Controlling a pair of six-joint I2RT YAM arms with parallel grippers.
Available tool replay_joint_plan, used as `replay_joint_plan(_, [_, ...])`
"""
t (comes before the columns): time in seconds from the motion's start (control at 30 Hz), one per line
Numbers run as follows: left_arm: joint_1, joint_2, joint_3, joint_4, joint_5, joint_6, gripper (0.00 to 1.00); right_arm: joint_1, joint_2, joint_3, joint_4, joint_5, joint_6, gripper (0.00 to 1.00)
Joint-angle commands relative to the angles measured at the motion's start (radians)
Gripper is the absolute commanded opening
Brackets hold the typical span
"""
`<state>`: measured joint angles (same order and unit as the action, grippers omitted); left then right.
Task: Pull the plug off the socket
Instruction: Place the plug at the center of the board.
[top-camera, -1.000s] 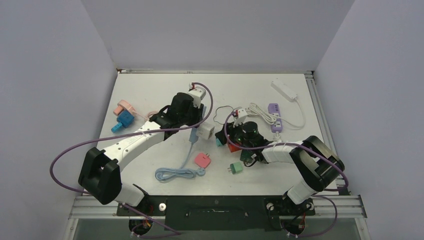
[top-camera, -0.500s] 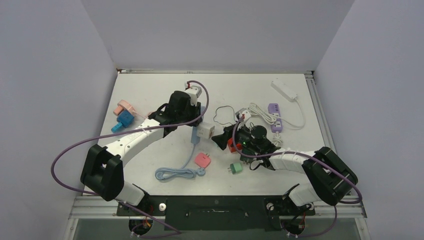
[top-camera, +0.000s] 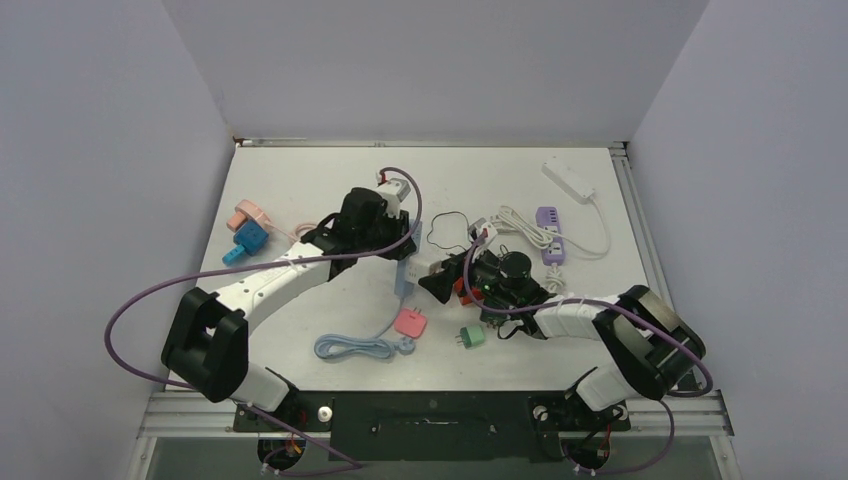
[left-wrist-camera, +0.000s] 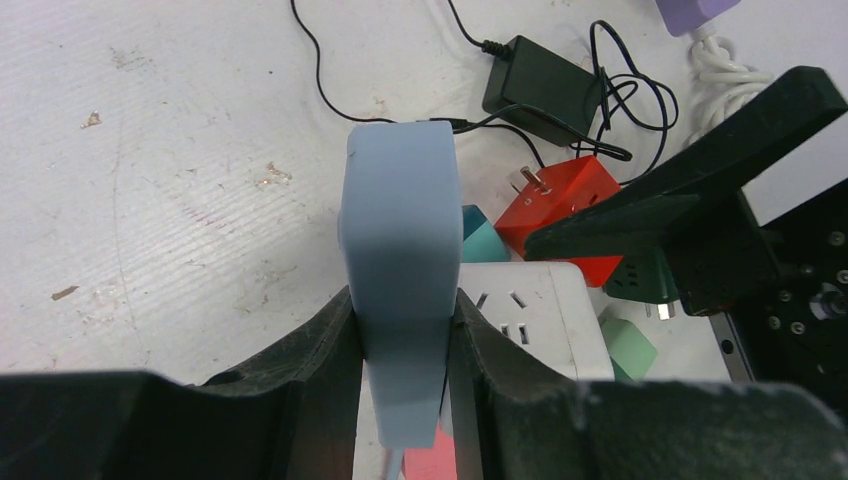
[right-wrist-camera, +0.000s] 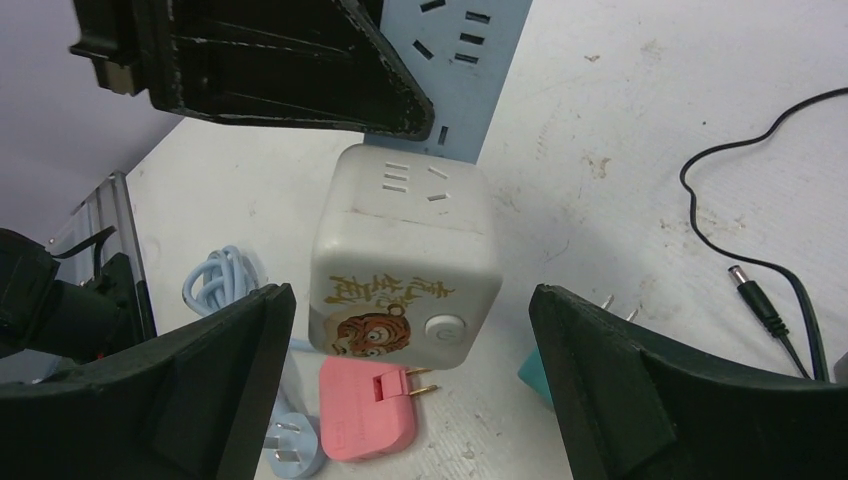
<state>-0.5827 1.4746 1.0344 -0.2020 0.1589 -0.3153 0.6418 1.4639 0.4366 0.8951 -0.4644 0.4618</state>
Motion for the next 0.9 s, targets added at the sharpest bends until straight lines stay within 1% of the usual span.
replay_joint_plan(0.0, [-0.016,-0.018,0.012,0.118,0.044,-0.047,0.0,-0.003,0.033,0.019,0.088,-0.036,0.032,0.92])
replay_joint_plan(0.23, [-0.035,-0.017,0.004,0.135,0.052,-0.051,0.0,-0.001,0.064,0.03,0.098,-0.044,0.047,0.95])
replay_joint_plan(0.37, [-0.04,-0.019,-0.003,0.145,0.047,-0.058,0.0,0.002,0.074,0.036,0.099,-0.044,0.054,0.99])
replay_joint_plan(0.43, [-0.05,-0.019,-0.003,0.138,0.001,-0.059,0.0,0.007,0.073,0.037,0.098,-0.042,0.055,0.94])
replay_joint_plan(0.57, [-0.111,-0.014,0.006,0.084,-0.13,-0.026,0.0,0.016,0.076,0.046,0.09,-0.041,0.057,0.85])
replay_joint_plan(0.7, [-0.124,0.004,0.009,0.075,-0.193,-0.024,0.0,0.03,0.069,0.045,0.098,-0.046,0.06,0.77])
replay_joint_plan(0.87, [-0.13,0.023,0.012,0.066,-0.269,-0.007,0.0,0.049,0.057,0.045,0.097,-0.049,0.054,0.7])
